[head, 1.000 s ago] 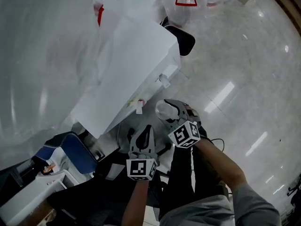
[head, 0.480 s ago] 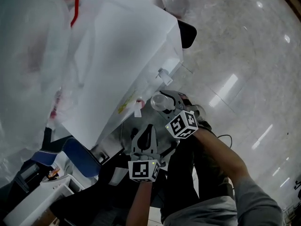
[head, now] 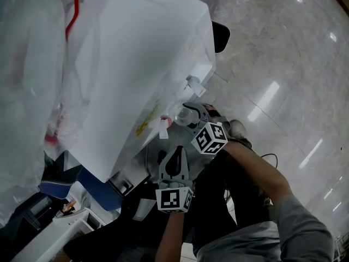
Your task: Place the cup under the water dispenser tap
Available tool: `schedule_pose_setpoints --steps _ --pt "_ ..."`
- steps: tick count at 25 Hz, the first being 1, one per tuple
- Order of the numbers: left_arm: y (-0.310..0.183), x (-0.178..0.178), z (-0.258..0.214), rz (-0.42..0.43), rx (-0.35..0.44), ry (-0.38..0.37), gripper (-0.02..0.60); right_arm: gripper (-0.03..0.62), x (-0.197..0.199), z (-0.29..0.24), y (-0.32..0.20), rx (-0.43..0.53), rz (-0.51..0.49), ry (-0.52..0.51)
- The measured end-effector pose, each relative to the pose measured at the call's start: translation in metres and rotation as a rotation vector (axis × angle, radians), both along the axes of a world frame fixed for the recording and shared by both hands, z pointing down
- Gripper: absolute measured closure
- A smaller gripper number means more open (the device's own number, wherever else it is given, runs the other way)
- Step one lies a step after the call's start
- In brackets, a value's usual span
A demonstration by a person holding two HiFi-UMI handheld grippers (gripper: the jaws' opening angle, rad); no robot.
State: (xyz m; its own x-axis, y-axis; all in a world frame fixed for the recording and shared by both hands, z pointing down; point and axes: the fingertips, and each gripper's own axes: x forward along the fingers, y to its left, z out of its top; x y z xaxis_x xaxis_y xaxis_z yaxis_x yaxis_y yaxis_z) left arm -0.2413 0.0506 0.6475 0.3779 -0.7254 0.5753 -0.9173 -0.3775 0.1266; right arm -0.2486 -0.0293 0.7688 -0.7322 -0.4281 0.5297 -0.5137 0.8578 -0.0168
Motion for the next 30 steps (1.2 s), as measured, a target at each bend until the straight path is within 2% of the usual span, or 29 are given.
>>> schedule_pose_setpoints --steps 17,26,30 --pt "0.003 -0.013 0.015 -0.022 -0.003 0.008 0.563 0.345 -0.016 0.021 -0.012 0.04 -0.058 0.07" --pt "0.003 -0.014 0.017 -0.016 -0.007 0.005 0.563 0.331 -0.017 0.023 -0.012 0.068 -0.06 0.082" --pt "0.003 -0.012 0.017 -0.01 -0.006 0.007 0.563 0.305 -0.015 0.024 -0.014 0.062 -0.066 0.084"
